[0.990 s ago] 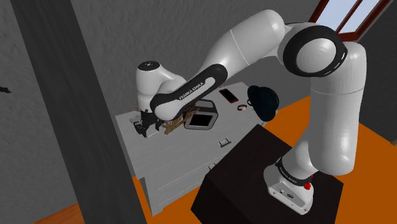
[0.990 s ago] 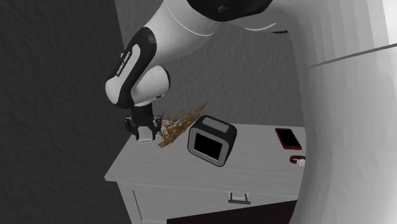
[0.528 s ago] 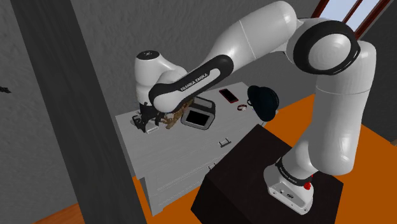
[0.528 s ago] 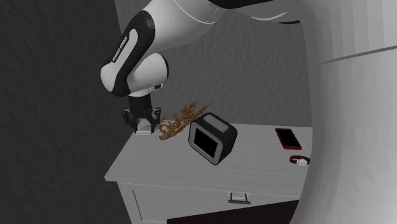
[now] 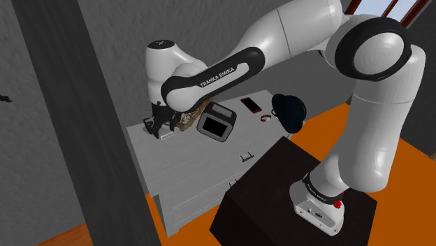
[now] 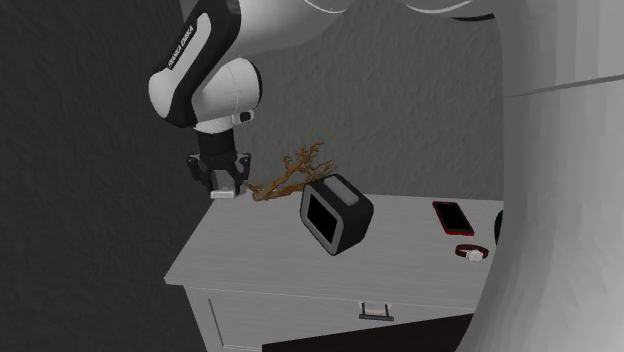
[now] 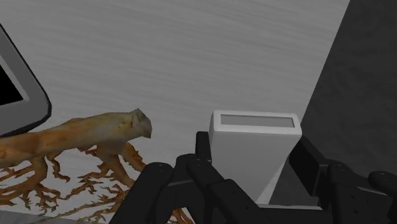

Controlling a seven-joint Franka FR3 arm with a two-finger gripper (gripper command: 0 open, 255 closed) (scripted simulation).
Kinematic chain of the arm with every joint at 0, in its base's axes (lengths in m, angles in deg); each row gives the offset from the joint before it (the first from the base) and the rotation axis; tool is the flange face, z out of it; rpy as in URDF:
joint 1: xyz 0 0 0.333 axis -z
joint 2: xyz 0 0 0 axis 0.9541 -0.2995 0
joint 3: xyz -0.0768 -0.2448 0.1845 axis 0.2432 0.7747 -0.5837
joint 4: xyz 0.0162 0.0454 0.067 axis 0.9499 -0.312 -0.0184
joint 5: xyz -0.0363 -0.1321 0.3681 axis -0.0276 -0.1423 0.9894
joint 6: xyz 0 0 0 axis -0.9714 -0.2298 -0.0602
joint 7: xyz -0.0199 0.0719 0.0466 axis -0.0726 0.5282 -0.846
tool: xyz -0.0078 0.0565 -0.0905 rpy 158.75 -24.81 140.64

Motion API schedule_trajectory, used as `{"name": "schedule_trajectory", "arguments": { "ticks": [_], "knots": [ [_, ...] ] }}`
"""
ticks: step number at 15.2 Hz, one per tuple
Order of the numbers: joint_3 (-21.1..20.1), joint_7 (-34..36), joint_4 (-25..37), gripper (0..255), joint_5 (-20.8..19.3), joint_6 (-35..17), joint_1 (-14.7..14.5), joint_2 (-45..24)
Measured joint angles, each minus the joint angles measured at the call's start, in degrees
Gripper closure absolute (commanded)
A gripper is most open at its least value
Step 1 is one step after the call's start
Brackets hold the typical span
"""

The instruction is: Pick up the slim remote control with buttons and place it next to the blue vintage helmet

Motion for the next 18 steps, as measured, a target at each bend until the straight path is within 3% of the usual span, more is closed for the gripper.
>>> {"name": "schedule_trajectory", "arguments": {
  "ticks": [18],
  "knots": [
    [-1.31,-1.69,5.44,255,2.99,11.41,0.95,6.39]
  ]
}}
